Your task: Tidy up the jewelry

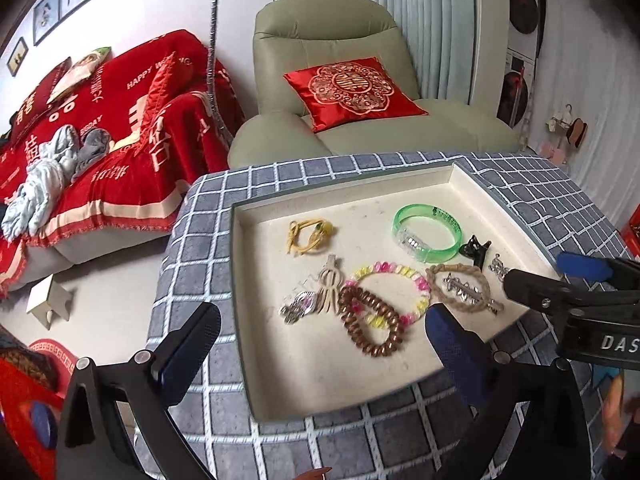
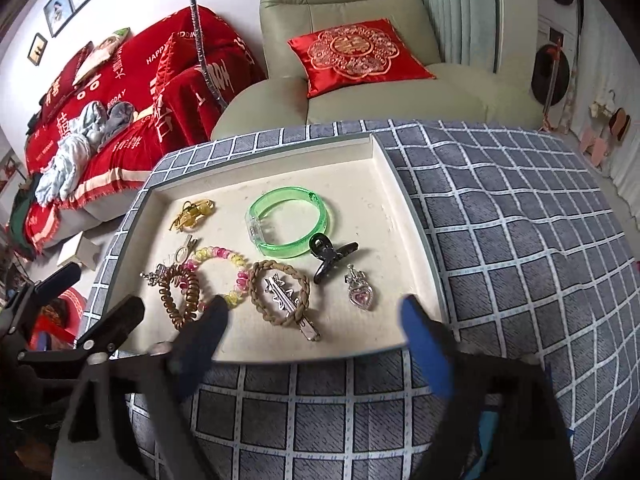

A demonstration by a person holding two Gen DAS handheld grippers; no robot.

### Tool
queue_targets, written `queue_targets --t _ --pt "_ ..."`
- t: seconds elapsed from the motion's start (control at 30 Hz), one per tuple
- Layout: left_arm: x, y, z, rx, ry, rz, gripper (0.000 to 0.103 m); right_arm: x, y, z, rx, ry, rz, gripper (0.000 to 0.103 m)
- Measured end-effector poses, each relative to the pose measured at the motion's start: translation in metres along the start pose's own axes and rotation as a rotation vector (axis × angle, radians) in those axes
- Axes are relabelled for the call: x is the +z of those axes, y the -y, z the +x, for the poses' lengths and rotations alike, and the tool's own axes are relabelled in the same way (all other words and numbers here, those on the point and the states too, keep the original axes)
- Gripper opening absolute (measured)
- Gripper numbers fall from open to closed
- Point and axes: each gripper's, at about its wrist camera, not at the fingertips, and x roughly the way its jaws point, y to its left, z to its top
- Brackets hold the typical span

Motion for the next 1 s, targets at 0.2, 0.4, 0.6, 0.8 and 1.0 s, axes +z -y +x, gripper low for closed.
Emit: queue_targets --t 0.2,0.4,0.6,0.8,1.0 --pt "-0.017 -0.008 -0.013 0.028 -0.006 -0.036 0.103 -0.012 -0.006 -0.026 -0.056 0.102 -0.037 0.103" --pt "-0.034 -0.012 -0.032 0.057 0.011 -0.094 0.103 -0.027 -0.012 -0.048 -0.090 0.161 -0.086 0.103" --pt "-0.053 -0.011 -0.047 0.085 0.020 -0.130 0.103 -0.049 -0.016 -0.060 -0.108 0.160 -0.125 0.103" --pt "-0.072 -0.006 -0.057 0.111 0.025 -0.143 0.103 -0.066 -0.016 -0.068 -0.114 0.154 -0.127 0.103" --pt "-0.085 0.000 -0.062 0.132 0.028 -0.138 0.103 -0.078 -0.018 -0.071 -0.130 0.154 -0.146 0.103"
